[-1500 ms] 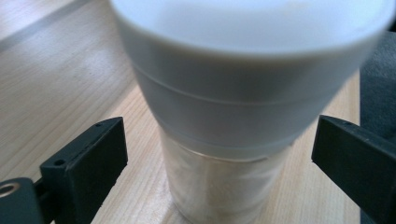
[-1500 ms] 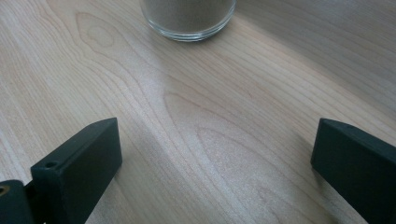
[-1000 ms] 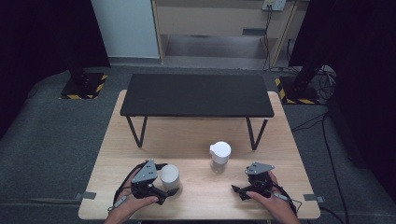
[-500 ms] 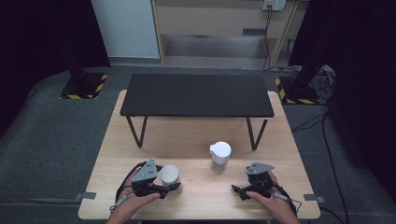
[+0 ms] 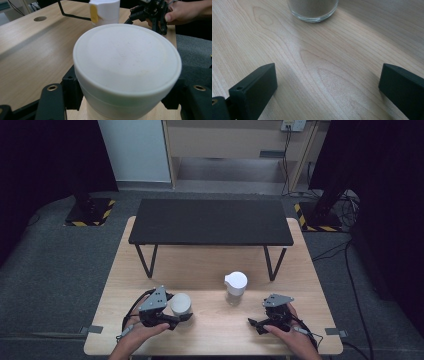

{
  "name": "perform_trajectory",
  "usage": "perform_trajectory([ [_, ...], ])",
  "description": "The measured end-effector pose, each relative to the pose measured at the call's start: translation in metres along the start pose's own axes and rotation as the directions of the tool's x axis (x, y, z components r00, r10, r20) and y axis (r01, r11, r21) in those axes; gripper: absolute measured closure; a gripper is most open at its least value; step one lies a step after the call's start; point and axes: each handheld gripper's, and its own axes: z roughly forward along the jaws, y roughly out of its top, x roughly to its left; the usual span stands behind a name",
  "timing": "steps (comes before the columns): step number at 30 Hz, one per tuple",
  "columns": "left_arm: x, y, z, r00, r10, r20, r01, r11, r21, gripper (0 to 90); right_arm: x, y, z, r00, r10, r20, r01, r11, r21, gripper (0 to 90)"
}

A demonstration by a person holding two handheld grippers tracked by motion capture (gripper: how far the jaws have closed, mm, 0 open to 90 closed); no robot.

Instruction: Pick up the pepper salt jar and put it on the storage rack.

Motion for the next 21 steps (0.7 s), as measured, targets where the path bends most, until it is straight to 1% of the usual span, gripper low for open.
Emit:
perform_trajectory([
  [1,0.000,0.000,0.000,1.0000,0.000,0.000,0.000,1.0000,0.000,33.1,0.000,0.000,0.000,1.0000,0.000,0.000,0.000,1.000,0.000,2.5],
  [3,0.003,0.007,-0.004,0.9999,0.014,-0.002,-0.014,0.9999,0.010,33.1,0.000,0.000,0.000,1.0000,0.000,0.000,0.000,1.000,0.000,2.6],
  [4,0.006,0.014,-0.009,0.9998,0.019,-0.004,-0.019,0.9998,0.011,33.1,0.000,0.000,0.000,1.0000,0.000,0.000,0.000,1.000,0.000,2.6],
  [6,0.010,0.020,-0.014,0.9998,0.021,-0.005,-0.021,0.9998,0.008,33.1,0.000,0.000,0.000,1.0000,0.000,0.000,0.000,1.000,0.000,2.6],
  [7,0.010,0.020,-0.014,0.9998,0.021,-0.005,-0.021,0.9998,0.008,33.1,0.000,0.000,0.000,1.0000,0.000,0.000,0.000,1.000,0.000,2.5],
  [9,0.013,0.027,-0.020,0.9997,0.025,-0.006,-0.025,0.9997,0.007,33.1,0.000,0.000,0.000,1.0000,0.000,0.000,0.000,1.000,0.000,2.6],
  [10,0.017,0.036,-0.025,0.9995,0.029,-0.010,-0.029,0.9995,0.010,33.1,0.000,0.000,0.000,1.0000,0.000,0.000,0.000,1.000,0.000,2.5],
  [11,0.017,0.036,-0.025,0.9995,0.029,-0.010,-0.029,0.9995,0.010,33.1,0.000,0.000,0.000,1.0000,0.000,0.000,0.000,1.000,0.000,2.5],
  [12,0.019,0.040,-0.028,0.9994,0.032,-0.010,-0.032,0.9995,0.007,33.1,0.000,0.000,0.000,1.0000,0.000,0.000,0.000,1.000,0.000,2.5],
  [16,0.028,0.055,-0.037,0.9995,0.029,0.006,-0.029,0.9995,-0.012,33.1,0.000,0.000,0.000,1.0000,0.000,0.000,0.000,1.000,0.000,2.6],
  [17,0.031,0.062,-0.041,0.9995,0.032,0.009,-0.031,0.9994,-0.015,33.1,0.000,0.000,0.000,1.0000,0.000,0.000,0.000,1.000,0.000,2.5],
  [18,0.031,0.062,-0.041,0.9995,0.032,0.009,-0.031,0.9994,-0.015,33.1,0.000,0.000,0.000,1.0000,0.000,0.000,0.000,1.000,0.000,2.5],
  [19,0.034,0.067,-0.044,0.9994,0.031,0.017,-0.030,0.9993,-0.022,33.1,0.000,0.000,0.000,1.0000,-0.001,0.000,0.001,1.000,0.000,2.5],
  [21,0.036,0.070,-0.046,0.9994,0.029,0.021,-0.028,0.9993,-0.024,33.1,0.000,0.000,0.000,1.0000,-0.001,0.000,0.001,1.000,0.000,2.6],
])
